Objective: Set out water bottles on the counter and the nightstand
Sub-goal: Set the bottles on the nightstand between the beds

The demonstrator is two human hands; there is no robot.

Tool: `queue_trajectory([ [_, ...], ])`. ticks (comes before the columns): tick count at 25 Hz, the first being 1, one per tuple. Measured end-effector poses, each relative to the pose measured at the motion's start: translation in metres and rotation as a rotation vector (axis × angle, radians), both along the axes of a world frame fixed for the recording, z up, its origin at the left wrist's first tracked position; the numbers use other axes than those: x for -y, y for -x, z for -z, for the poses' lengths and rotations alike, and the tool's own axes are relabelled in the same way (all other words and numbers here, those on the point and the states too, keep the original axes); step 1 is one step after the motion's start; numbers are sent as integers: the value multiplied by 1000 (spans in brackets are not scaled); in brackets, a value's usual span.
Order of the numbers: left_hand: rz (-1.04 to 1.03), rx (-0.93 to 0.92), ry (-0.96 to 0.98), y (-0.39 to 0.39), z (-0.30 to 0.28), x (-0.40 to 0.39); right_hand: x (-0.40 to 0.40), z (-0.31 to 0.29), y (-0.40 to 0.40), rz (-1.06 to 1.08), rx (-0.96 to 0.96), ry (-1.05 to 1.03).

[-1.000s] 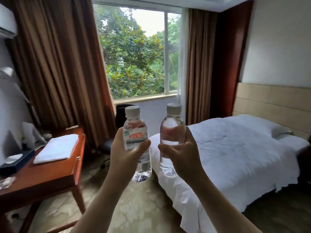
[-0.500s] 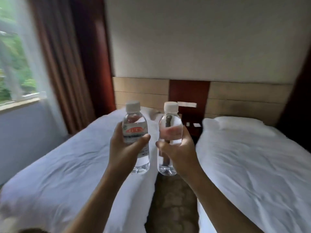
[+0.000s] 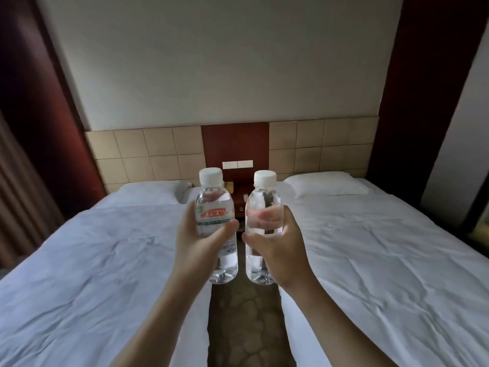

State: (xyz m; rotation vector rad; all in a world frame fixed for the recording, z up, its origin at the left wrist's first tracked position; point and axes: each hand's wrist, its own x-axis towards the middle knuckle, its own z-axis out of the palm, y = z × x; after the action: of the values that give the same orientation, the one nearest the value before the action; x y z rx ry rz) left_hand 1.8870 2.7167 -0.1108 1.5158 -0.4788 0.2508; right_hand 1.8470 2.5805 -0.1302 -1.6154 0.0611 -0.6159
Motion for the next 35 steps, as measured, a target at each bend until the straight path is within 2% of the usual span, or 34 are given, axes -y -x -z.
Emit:
queue_trajectory([
  [6,-29,10,6,-150,-12,45,50,-16,-149,-9,14,43],
  [11,13,12,6,-272,-3,68,78,-7,-275,-70,8,18],
  [18,84,-28,47,-507,22,107,115,14,-500,19,32,13],
  [21,98,-48,71,-607,11,125,132,4,-595,35,18,5],
  [26,185,-32,23,-748,2,179,183,-4,-728,75,19,-33],
  [35,178,-57,13,-998,42,317,313,33,-977,21,42,-79],
])
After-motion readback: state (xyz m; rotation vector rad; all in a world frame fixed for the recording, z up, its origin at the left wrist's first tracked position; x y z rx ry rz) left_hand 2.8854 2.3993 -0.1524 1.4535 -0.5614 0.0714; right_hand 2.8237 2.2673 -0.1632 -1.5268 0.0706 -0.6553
